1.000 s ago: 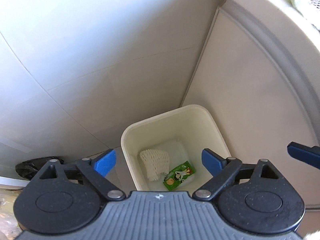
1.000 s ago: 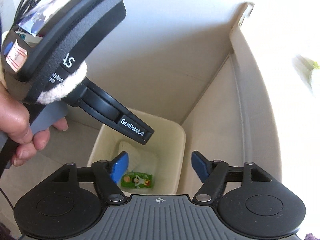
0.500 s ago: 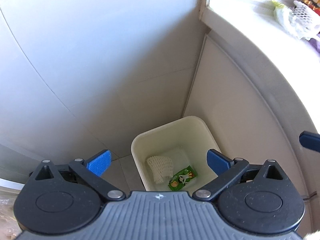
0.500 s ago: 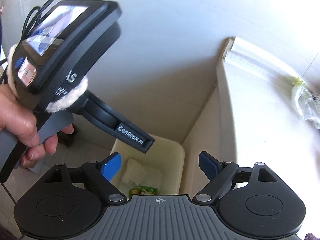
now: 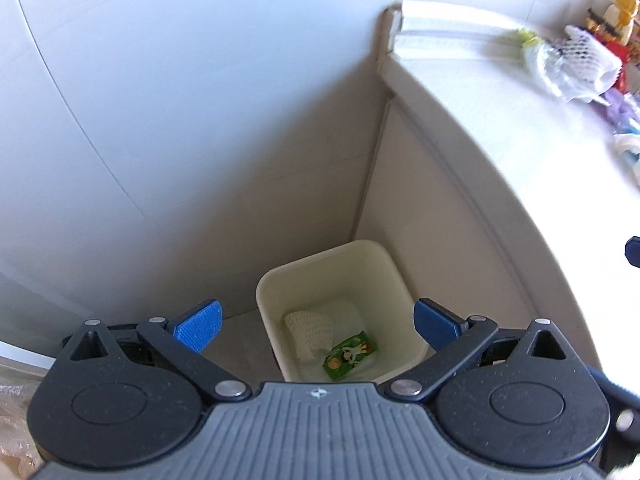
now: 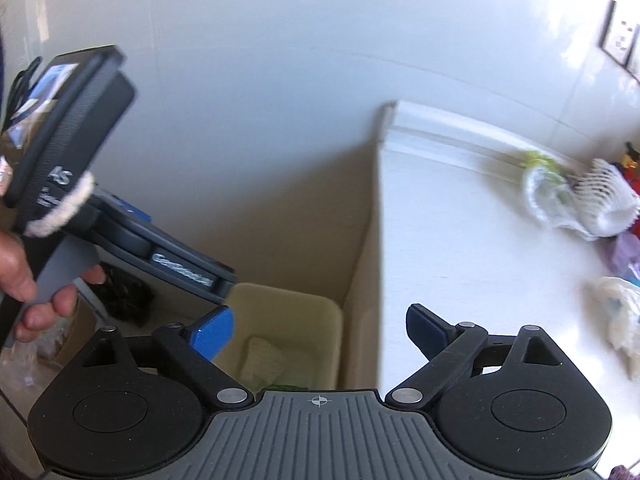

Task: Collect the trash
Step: 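Move both open tools back over the counter toward the crumpled tissues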

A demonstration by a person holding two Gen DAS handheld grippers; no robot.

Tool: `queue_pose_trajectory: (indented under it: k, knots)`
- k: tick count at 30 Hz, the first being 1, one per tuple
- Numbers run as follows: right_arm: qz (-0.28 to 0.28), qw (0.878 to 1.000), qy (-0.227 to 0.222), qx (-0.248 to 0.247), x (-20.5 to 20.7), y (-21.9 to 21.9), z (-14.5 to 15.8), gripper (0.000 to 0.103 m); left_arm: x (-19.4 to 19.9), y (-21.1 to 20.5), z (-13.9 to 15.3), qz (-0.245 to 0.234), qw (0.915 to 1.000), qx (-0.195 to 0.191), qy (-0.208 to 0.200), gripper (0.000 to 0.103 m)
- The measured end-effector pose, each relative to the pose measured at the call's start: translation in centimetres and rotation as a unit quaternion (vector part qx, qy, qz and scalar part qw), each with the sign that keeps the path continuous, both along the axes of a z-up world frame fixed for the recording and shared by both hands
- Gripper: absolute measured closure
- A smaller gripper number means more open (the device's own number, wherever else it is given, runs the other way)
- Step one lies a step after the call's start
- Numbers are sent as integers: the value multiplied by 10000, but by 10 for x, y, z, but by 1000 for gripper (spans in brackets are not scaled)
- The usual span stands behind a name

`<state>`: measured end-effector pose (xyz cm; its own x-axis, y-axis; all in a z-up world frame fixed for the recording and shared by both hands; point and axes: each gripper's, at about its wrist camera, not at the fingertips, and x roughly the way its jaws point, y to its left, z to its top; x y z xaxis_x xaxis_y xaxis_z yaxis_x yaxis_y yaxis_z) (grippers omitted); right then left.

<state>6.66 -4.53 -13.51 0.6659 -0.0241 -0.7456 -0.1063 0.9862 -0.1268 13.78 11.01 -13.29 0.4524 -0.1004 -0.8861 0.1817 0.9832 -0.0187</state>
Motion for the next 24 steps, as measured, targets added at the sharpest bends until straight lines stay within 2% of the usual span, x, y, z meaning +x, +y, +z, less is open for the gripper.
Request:
queue_pose_trajectory:
  k: [6, 13, 18, 24]
  knots:
    - [-318, 9992, -210, 113, -16, -40, 17, 7, -6, -14, 19, -71, 9996, -202, -174, 1]
    - [-713, 9969, -328, 9, -25, -93, 21, 5, -1, -43, 36, -287, 9981, -380, -379, 0]
    - [-977, 9942, -439, -94, -41, -123, 24, 5, 5, -76, 41, -534, 9962, -548, -420, 1]
    - [-1324, 9893, -607, 29, -55, -169, 25, 5, 20, -127, 42, -965, 9913, -777, -437, 1]
